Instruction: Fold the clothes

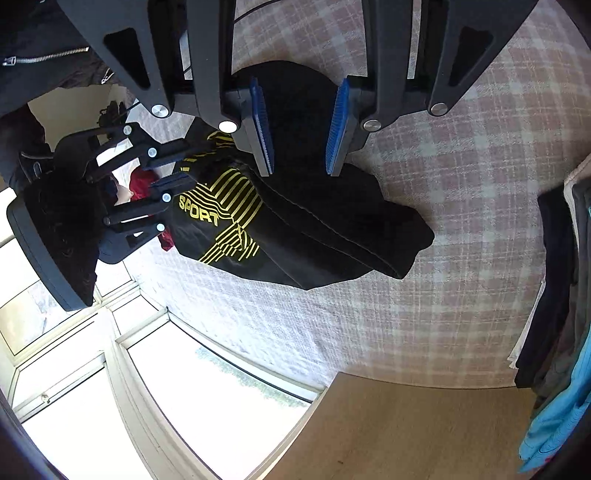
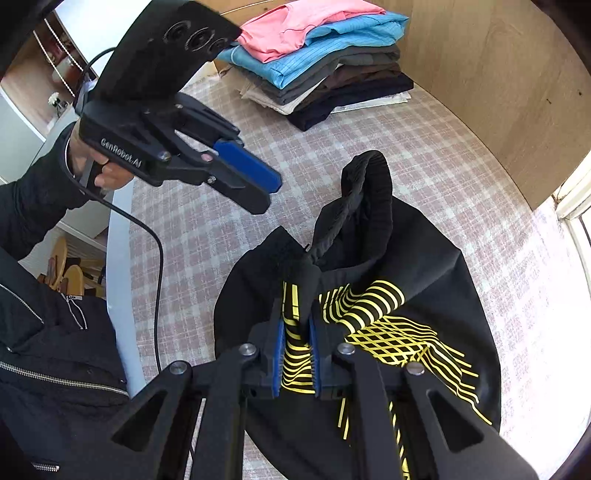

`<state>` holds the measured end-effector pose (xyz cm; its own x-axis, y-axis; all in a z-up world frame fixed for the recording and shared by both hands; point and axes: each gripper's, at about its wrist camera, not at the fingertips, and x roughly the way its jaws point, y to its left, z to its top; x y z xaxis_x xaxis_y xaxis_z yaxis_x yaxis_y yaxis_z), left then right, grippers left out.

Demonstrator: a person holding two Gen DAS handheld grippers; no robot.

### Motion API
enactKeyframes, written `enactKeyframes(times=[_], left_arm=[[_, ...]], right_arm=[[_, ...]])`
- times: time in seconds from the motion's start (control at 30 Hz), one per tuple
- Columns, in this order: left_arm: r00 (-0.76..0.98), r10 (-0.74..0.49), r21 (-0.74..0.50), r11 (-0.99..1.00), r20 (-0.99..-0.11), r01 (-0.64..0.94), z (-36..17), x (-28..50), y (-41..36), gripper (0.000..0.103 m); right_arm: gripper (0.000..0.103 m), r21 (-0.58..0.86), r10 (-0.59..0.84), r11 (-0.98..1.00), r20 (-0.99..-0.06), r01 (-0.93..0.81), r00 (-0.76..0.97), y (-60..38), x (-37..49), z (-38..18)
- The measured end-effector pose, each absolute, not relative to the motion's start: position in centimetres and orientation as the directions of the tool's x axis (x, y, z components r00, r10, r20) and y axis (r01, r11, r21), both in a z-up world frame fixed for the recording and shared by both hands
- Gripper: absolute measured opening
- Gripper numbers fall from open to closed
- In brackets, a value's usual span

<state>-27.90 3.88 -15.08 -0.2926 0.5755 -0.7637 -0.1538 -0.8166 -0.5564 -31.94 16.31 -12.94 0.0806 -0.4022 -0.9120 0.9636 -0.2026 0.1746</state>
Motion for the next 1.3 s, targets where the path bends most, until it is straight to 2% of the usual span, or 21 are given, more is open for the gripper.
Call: enactKeyframes(times=[0.07, 0.13, 0.2, 0.27, 0.33, 0.5, 0.63, 0.7, 0.83, 1.03, 1.07, 1.13, 1.23, 1.3], left_arm=[[-0.271, 0.567, -0.549, -0.823, -0.777, -0.148, -15.6, -28.2, 4.5, 0.027], [-0.25, 0.559, -0.541, -0.829, -0.791, -0.142, -16.1, -28.4, 5.1, 0.033], [-0.228, 0.551, -0.534, -0.835, -0.803, -0.136, -16.7, -28.7, 5.6, 0.034], [-0.206, 0.542, -0.526, -0.841, -0.815, -0.13, -17.2, -29.0, 6.2, 0.03], [-0.184, 0.532, -0.518, -0.846, -0.826, -0.125, -17.7, -29.3, 6.8, 0.009], [-0.191, 0.504, -0.487, -0.863, -0.842, -0.131, -18.0, -28.9, 7.1, 0.005], [-0.247, 0.376, -0.349, -0.925, -0.893, -0.147, -16.3, -28.1, 5.7, 0.004], [-0.295, 0.289, -0.256, -0.956, -0.911, -0.145, -14.6, -27.4, 4.0, 0.004], [-0.402, 0.191, -0.163, -0.981, -0.895, -0.104, -9.8, -25.6, -0.2, 0.004], [-0.608, 0.051, 0.045, -0.989, -0.792, -0.141, 1.0, -23.2, -0.9, 0.004], [-0.636, 0.039, 0.078, -0.985, -0.771, -0.155, 2.9, -22.9, -0.5, 0.004], [-0.665, 0.076, 0.086, -0.974, -0.743, -0.207, 6.2, -22.3, 0.4, 0.004], [-0.683, 0.143, 0.09, -0.951, -0.716, -0.294, 10.0, -21.6, 2.1, 0.004], [-0.672, 0.145, 0.113, -0.939, -0.726, -0.324, 10.1, -21.1, 3.1, 0.004]], right_arm=[[0.011, 0.165, -0.406, -0.183, -0.911, 0.969, 0.078, 16.1, -31.7, -13.2], [0.011, 0.168, -0.413, -0.171, -0.907, 0.971, 0.084, 15.8, -31.6, -13.4], [0.011, 0.157, -0.415, -0.162, -0.907, 0.974, 0.077, 15.7, -31.4, -13.7], [0.011, 0.147, -0.418, -0.153, -0.906, 0.977, 0.071, 15.7, -31.2, -13.9], [0.011, 0.144, -0.426, -0.151, -0.902, 0.978, 0.067, 15.9, -31.2, -13.9], [0.011, 0.128, -0.446, -0.18, -0.894, 0.975, 0.035, 16.5, -31.5, -13.8], [0.011, 0.136, -0.473, -0.223, -0.881, 0.965, 0.015, 18.0, -32.6, -12.4], [0.011, 0.158, -0.498, -0.275, -0.867, 0.948, 0.0, 19.4, -33.7, -11.3], [0.008, 0.167, -0.556, -0.447, -0.821, 0.879, -0.127, 24.6, -36.4, -7.7], [0.007, 0.172, -0.634, -0.657, -0.654, 0.734, -0.413, 34.1, -37.7, 2.3], [0.004, 0.158, -0.632, -0.682, -0.619, 0.714, -0.467, 35.4, -37.2, 4.3], [0.003, 0.112, -0.615, -0.728, -0.543, 0.676, -0.572, 37.5, -35.5, 8.4], [0.003, 0.13, -0.645, -0.739, -0.421, 0.661, -0.638, 40.2, -32.7, 14.0], [0.004, 0.134, -0.644, -0.738, -0.434, 0.661, -0.631, 40.4, -31.3, 15.2]])
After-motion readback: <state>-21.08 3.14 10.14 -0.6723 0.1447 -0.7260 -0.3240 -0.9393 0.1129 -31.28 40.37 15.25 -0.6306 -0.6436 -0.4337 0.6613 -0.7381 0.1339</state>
